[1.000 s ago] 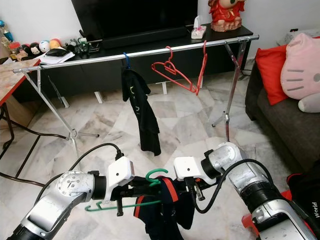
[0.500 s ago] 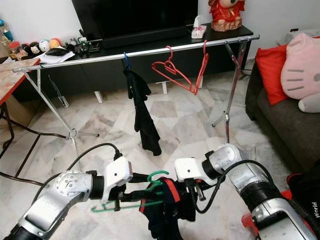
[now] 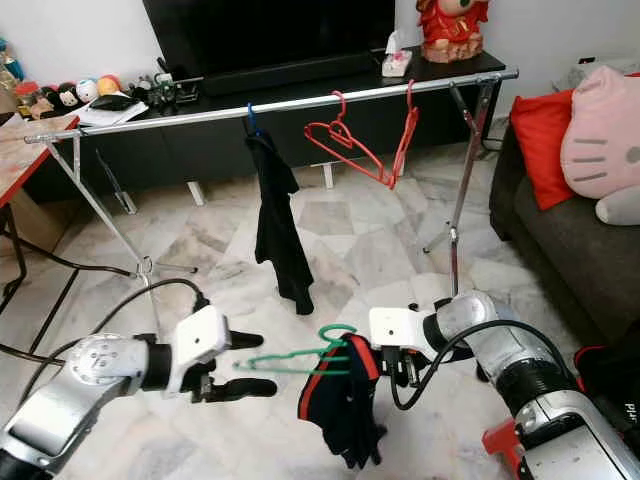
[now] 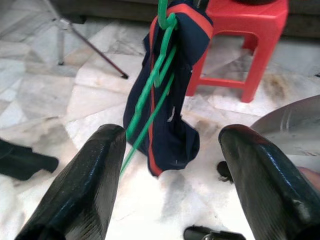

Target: Hang hanger

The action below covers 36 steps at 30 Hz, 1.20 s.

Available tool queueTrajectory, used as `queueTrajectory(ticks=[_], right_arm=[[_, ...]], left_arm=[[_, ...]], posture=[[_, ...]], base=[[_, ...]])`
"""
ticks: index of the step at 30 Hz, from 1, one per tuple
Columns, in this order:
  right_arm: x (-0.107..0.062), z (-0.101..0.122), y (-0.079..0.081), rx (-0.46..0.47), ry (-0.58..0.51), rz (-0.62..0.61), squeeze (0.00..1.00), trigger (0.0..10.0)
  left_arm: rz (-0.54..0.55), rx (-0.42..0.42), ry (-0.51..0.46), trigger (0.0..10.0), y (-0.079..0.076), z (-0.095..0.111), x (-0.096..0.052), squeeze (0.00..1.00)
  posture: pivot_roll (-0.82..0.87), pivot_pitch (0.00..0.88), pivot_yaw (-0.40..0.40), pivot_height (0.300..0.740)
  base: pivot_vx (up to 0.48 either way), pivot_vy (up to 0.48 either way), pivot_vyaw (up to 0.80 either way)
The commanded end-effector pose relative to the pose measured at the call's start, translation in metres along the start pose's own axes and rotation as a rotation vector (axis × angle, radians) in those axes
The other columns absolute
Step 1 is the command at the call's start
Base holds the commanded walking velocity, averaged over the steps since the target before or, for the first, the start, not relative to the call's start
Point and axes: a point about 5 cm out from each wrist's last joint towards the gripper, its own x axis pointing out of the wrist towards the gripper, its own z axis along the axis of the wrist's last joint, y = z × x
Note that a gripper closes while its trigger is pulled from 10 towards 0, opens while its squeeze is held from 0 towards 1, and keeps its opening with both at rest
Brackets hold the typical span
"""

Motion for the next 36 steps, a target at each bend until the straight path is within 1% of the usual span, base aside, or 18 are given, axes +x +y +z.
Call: queueTrajectory(ticks=[1, 2, 4, 5, 9, 12, 15, 18, 19, 20, 21, 24, 26, 27, 31, 32, 34, 36], right_arm=[[0.001, -0.001, -0.001, 0.025, -0.004, -0.038, 0.00, 0.0], [0.002, -0.005, 0.003, 0.038, 0.002, -0.045, 0.00, 0.0], [0.003, -0.006, 0.003, 0.040, 0.004, -0.048, 0.00, 0.0], [0.004, -0.011, 0.006, 0.061, 0.009, -0.058, 0.00, 0.0], [0.005, -0.018, 0.009, 0.096, 0.020, -0.105, 0.00, 0.0], [0.005, -0.020, 0.007, 0.116, 0.029, -0.146, 0.00, 0.0], [0.006, -0.024, 0.002, 0.146, 0.070, -0.253, 0.00, 0.0], [0.007, -0.025, 0.003, 0.149, 0.075, -0.268, 0.00, 0.0], [0.011, -0.017, -0.004, 0.294, -0.048, -0.414, 0.00, 0.0], [0.014, -0.013, -0.008, 0.443, -0.144, -0.526, 0.00, 0.0], [0.021, -0.009, -0.007, 0.649, -0.276, -0.698, 0.00, 0.0], [0.025, -0.006, -0.003, 0.719, -0.331, -0.737, 0.00, 0.0], [0.030, 0.001, 0.004, 0.727, -0.384, -0.768, 0.00, 0.0], [0.034, 0.003, 0.010, 0.759, -0.406, -0.776, 0.00, 0.0], [0.036, 0.005, 0.016, 0.776, -0.430, -0.790, 0.00, 0.0], [0.037, 0.005, 0.019, 0.812, -0.438, -0.818, 0.00, 0.0], [0.036, 0.003, 0.021, 0.826, -0.435, -0.844, 0.00, 0.0], [0.033, 0.000, 0.025, 0.869, -0.434, -0.914, 0.00, 0.0]], left_arm=[[0.047, -0.012, 0.007, 10.0, 0.003, -0.001, -0.011, 1.00], [0.066, -0.029, 0.019, 10.0, 0.001, -0.006, -0.016, 1.00], [0.070, -0.032, 0.022, 10.0, 0.000, -0.007, -0.017, 1.00], [0.101, -0.052, 0.034, 10.0, -0.002, -0.012, -0.025, 1.00], [0.195, -0.078, 0.051, 10.0, -0.002, -0.022, -0.038, 1.00], [0.241, -0.085, 0.056, 10.0, -0.001, -0.025, -0.042, 1.00], [0.381, -0.092, 0.071, 10.0, 0.004, -0.035, -0.050, 1.00], [0.400, -0.095, 0.073, 10.0, 0.003, -0.036, -0.052, 1.00], [0.618, -0.135, 0.057, 10.0, 0.009, -0.046, -0.060, 0.00], [0.791, -0.180, 0.045, 10.0, 0.011, -0.055, -0.067, 0.00], [1.058, -0.243, 0.035, 10.0, 0.010, -0.067, -0.078, 0.00], [1.134, -0.281, 0.002, 10.0, 0.010, -0.068, -0.079, 0.00], [1.182, -0.301, -0.032, 10.0, 0.010, -0.066, -0.077, 0.00], [1.198, -0.294, -0.044, 10.0, 0.011, -0.064, -0.075, 0.00], [1.200, -0.275, -0.053, 10.0, 0.012, -0.062, -0.072, 0.00], [1.207, -0.267, -0.060, 10.0, 0.012, -0.062, -0.069, 0.00], [1.216, -0.266, -0.063, 10.0, 0.011, -0.062, -0.067, 0.00], [1.235, -0.283, -0.083, 10.0, 0.008, -0.063, -0.063, 0.00]], posture=[[-0.10, 0.000, 0.118, 0.740], [-0.10, 0.000, 0.119, 0.740], [-0.10, 0.000, 0.119, 0.740], [-0.10, 0.000, 0.117, 0.740], [-0.10, 0.000, 0.126, 0.740], [-0.10, 0.000, 0.126, 0.740], [-0.11, 0.000, 0.130, 0.740], [-0.11, 0.000, 0.132, 0.740], [-0.10, 0.000, 0.117, 0.740], [-0.09, 0.000, 0.112, 0.740], [-0.09, 0.000, 0.105, 0.740], [-0.09, 0.000, 0.101, 0.740], [-0.10, 0.000, 0.100, 0.740], [-0.11, 0.000, 0.094, 0.740], [-0.11, 0.000, 0.092, 0.740], [-0.11, 0.000, 0.084, 0.740], [-0.11, 0.000, 0.082, 0.740], [-0.11, 0.000, 0.069, 0.740]], base=[[0.000, 0.000, 0.00], [0.000, 0.000, 0.00], [0.000, 0.000, 0.00], [0.000, 0.000, 0.00], [0.000, 0.000, 0.00], [0.000, 0.000, 0.00], [0.000, 0.000, 0.00], [0.000, 0.000, 0.00], [0.000, 0.000, 0.00], [0.000, 0.000, 0.00], [0.000, 0.000, 0.00], [0.000, 0.000, 0.00], [0.000, 0.000, 0.00], [0.000, 0.000, 0.00], [0.000, 0.000, 0.00], [0.000, 0.000, 0.00], [0.000, 0.000, 0.00], [0.000, 0.000, 0.00]])
